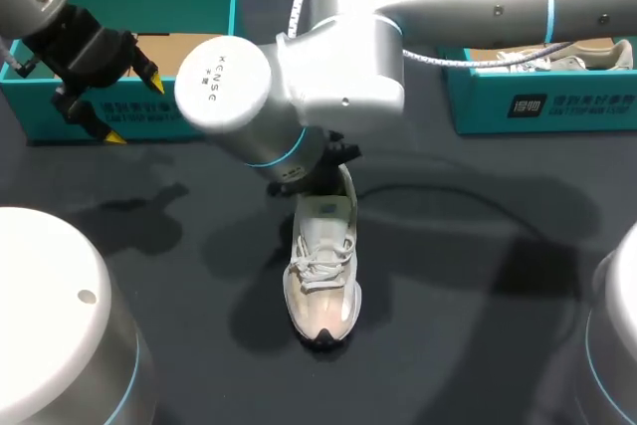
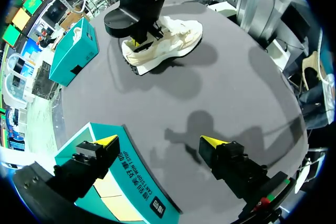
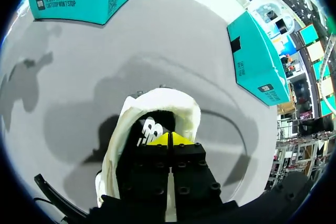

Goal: Take the shoe out of the shoebox, open the shoe tongue, remove and reinsert the insole, then place the shoe into the shoebox

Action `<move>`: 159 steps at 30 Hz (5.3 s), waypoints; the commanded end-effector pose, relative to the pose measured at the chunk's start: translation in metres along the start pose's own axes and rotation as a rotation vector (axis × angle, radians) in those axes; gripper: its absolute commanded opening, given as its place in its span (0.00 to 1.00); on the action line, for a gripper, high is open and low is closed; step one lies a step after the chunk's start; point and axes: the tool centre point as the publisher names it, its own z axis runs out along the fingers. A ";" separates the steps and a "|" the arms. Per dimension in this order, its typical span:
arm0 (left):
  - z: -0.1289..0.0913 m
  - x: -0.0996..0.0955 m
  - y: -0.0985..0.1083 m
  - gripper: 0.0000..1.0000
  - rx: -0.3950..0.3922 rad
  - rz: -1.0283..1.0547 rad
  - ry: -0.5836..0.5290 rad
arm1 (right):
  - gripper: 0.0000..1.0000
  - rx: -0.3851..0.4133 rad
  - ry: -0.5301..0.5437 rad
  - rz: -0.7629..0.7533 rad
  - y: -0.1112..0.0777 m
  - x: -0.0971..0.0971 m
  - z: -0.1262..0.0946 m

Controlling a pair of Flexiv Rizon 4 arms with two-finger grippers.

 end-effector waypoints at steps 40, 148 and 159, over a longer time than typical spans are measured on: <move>-0.001 0.001 0.000 1.00 -0.002 0.001 0.001 | 0.00 0.124 0.181 0.049 0.000 0.003 -0.017; -0.001 0.001 0.000 1.00 -0.002 0.001 0.001 | 0.39 0.420 0.349 0.250 -0.123 0.028 -0.117; -0.001 0.001 0.000 1.00 -0.002 0.001 0.001 | 0.37 0.421 0.364 0.208 -0.086 0.027 -0.082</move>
